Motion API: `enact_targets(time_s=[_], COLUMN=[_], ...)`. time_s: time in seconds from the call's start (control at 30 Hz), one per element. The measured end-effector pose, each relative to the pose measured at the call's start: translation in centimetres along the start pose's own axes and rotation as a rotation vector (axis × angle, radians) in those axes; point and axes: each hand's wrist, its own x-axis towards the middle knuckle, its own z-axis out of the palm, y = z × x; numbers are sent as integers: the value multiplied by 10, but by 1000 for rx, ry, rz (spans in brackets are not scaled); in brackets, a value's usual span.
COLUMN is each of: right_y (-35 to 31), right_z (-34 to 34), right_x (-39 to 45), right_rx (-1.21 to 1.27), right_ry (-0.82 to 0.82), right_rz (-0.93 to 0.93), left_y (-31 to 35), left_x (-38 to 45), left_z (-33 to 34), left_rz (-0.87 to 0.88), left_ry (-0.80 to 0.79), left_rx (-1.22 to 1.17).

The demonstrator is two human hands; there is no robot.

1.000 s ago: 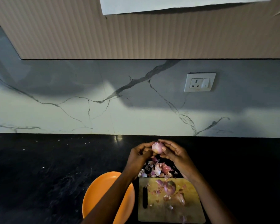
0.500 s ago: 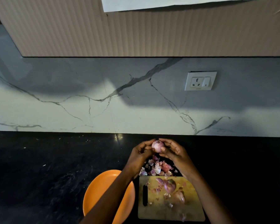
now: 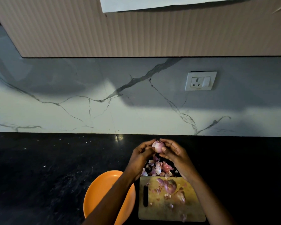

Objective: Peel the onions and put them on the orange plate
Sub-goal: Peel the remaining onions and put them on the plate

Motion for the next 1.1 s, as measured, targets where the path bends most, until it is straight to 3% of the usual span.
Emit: enact_targets(time_s=[1.1], right_y=[-2], right_z=[4], right_x=[1], right_rx=[-66], right_ry=[20], right_rz=[33], left_y=[-2], left_x=[1], left_z=[-6], left_rz=[27], left_ry=[11], left_rx=[104])
